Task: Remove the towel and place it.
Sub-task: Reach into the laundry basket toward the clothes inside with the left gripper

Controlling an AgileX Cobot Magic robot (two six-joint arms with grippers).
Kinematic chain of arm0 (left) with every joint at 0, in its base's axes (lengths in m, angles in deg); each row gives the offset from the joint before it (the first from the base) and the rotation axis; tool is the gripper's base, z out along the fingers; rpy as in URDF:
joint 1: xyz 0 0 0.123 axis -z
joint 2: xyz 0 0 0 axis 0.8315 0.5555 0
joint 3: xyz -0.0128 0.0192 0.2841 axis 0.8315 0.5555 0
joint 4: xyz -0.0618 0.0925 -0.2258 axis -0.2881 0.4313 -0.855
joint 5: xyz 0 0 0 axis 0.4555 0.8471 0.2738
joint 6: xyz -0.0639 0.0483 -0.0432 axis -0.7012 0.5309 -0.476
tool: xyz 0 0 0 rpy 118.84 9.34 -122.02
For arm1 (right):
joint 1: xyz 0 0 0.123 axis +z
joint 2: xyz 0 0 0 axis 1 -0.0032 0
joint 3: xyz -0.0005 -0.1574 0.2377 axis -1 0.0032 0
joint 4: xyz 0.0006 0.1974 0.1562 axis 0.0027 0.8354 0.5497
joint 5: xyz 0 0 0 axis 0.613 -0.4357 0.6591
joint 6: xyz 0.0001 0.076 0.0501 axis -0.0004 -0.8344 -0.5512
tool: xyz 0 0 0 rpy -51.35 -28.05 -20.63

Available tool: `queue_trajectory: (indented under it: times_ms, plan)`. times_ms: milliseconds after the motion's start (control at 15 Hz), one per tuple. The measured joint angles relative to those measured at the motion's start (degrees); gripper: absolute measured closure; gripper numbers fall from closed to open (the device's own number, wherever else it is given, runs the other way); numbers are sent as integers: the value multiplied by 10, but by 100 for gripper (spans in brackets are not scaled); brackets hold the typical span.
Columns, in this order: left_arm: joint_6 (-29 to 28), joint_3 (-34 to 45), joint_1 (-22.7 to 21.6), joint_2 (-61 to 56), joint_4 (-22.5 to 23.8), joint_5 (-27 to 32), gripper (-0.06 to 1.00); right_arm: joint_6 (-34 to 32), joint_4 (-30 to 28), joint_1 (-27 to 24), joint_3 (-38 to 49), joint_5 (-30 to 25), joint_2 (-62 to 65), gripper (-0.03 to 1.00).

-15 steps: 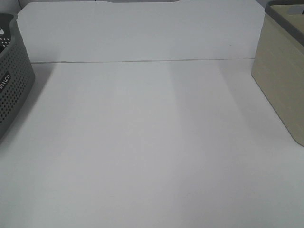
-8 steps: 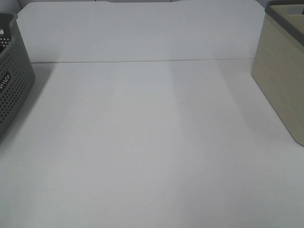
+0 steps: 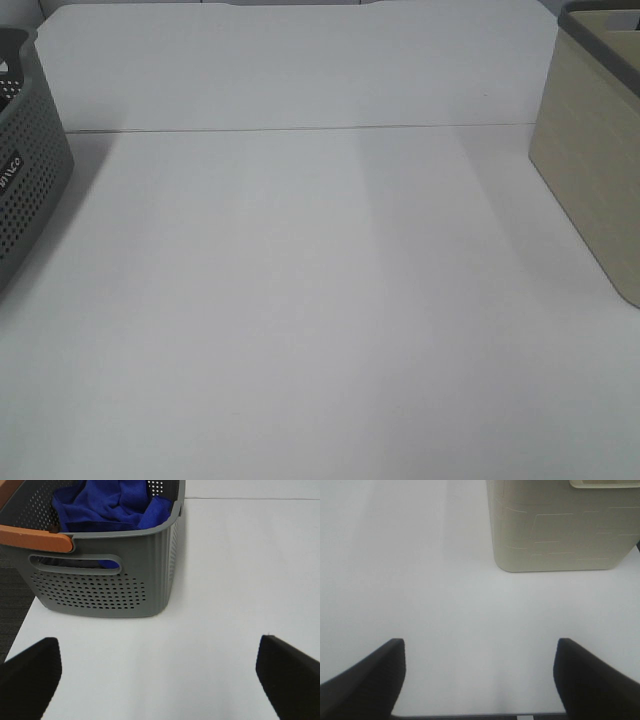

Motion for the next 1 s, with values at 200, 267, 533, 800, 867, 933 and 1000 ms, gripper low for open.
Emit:
queue_trajectory:
  times_ms: [200,267,533,800,867,933,1000]
  plan:
    - [46,-5,0,11,-1,6,-4,0,0,0,0,0,0,17]
    - [70,-21,0,33,-1,17,-4,0,0,0,0,0,0,17]
    - [152,-174,0,205,-8,75,-4,0,0,0,0,0,0,17]
    - [306,-414,0,459,-4,78,-4,0,0,0,0,0,0,17]
    - [337,-464,0,513,2,78,-4,0,0,0,0,0,0,17]
    - [369,-502,0,574,15,78,-4,0,0,0,0,0,0,17]
    - [399,-538,-2,631,37,77,-4,0,0,0,0,0,0,17]
